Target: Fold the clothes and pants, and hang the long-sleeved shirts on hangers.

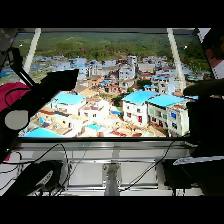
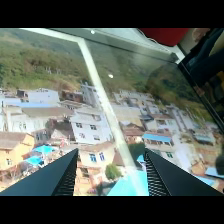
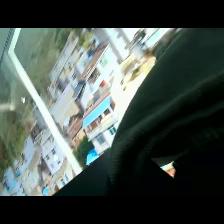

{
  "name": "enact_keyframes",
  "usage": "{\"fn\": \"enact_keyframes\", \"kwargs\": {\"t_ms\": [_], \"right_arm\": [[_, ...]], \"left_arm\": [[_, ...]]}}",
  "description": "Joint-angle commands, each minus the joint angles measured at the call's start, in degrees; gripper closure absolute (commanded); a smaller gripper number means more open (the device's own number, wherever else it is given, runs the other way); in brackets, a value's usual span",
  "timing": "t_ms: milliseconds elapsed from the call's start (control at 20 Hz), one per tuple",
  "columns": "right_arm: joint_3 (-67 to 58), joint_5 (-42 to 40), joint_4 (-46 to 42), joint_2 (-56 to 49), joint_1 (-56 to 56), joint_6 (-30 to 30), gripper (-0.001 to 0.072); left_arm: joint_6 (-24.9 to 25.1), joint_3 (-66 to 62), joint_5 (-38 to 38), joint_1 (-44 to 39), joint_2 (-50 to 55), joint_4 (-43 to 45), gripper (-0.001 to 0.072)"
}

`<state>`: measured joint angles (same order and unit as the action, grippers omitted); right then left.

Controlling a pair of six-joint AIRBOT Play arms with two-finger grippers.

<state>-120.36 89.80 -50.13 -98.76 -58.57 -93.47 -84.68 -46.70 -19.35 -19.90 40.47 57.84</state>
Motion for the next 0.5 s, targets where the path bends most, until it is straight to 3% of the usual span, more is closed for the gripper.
{"fn": "enact_keyframes", "kwargs": {"t_ms": [0, 200, 450], "right_arm": [[-0.02, 6.56, -0.74, 3.28, -7.21, 4.13, 0.0687], [5.55, 15.74, -10.73, 6.10, -10.80, 0.20, 0.0687], [22.08, 15.89, -27.98, 12.74, -10.93, -3.52, 0.0687]], "left_arm": [[0.02, -0.02, -0.04, 0.02, 0.00, 0.02, 0.0237], [0.04, -0.02, -0.04, 0.00, 0.00, 0.02, 0.0237], [0.04, -0.02, -0.04, 0.02, 0.00, 0.02, 0.0237]]}}
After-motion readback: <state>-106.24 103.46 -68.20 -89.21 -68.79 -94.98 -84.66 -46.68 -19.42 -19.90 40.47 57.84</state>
